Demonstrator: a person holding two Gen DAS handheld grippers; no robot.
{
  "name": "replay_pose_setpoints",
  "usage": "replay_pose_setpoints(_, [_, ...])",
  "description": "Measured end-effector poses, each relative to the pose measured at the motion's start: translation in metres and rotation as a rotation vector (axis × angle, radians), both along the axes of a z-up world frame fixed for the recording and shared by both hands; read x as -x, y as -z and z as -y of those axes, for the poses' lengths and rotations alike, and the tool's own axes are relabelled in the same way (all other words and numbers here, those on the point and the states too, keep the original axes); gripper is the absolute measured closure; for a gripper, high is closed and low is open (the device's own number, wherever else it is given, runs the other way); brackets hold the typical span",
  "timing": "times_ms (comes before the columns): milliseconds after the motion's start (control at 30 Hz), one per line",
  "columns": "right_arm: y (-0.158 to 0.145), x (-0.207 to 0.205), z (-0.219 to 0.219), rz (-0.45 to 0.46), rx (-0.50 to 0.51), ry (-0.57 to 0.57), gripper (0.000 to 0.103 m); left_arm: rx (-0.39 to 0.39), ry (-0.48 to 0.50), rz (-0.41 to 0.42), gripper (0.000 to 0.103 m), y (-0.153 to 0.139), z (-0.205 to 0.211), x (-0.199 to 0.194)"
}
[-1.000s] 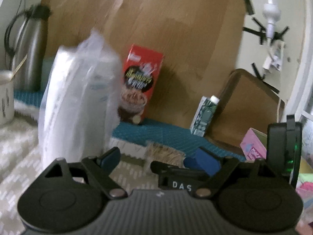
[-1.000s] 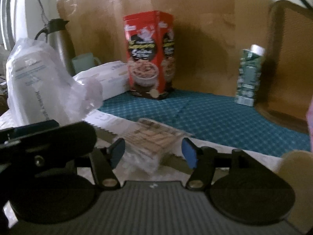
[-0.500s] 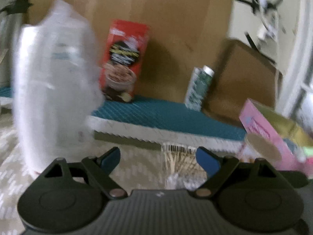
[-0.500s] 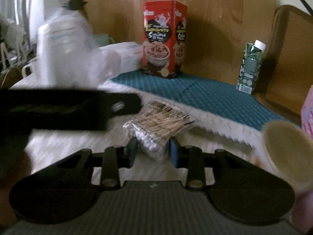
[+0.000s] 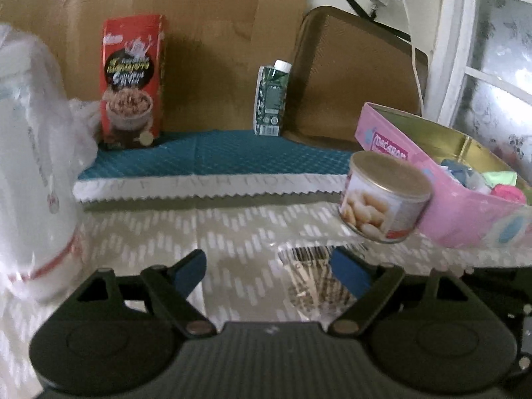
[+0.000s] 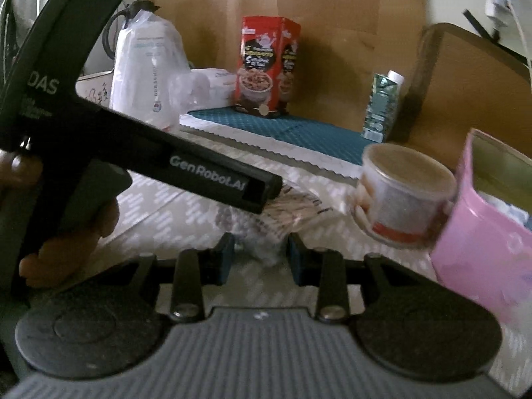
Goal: Organize soft objects
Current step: 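Grasp the cotton swab bag with the left tool and lift it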
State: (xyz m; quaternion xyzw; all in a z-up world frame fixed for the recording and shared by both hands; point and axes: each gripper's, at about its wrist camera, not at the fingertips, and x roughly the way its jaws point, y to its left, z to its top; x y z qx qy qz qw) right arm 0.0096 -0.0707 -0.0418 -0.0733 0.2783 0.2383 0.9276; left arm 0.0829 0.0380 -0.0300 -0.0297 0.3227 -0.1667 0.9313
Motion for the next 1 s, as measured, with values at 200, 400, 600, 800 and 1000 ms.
replay_pose_setpoints(200, [0.001, 0.011, 0.008, -0.002, -0.014, 0.010, 0.066, 0.050, -0.016, -0.036, 0.017, 0.002, 0.006, 0.013])
replay_pose_setpoints(400, [0.002, 0.020, 0.019, -0.003, -0.023, 0.029, 0.064, 0.035, 0.017, -0.032, 0.018, 0.000, 0.029, 0.027])
replay_pose_setpoints(600, [0.003, 0.025, 0.032, -0.017, -0.054, 0.061, 0.057, -0.008, 0.104, -0.034, 0.021, -0.002, 0.060, 0.035])
replay_pose_setpoints(800, [0.004, 0.031, 0.040, -0.016, -0.075, 0.112, 0.058, -0.034, 0.169, -0.020, 0.050, -0.006, 0.083, 0.047])
replay_pose_setpoints(1000, [0.006, 0.038, 0.043, -0.003, -0.086, 0.127, 0.060, -0.058, 0.182, -0.023, 0.047, -0.009, 0.091, 0.052])
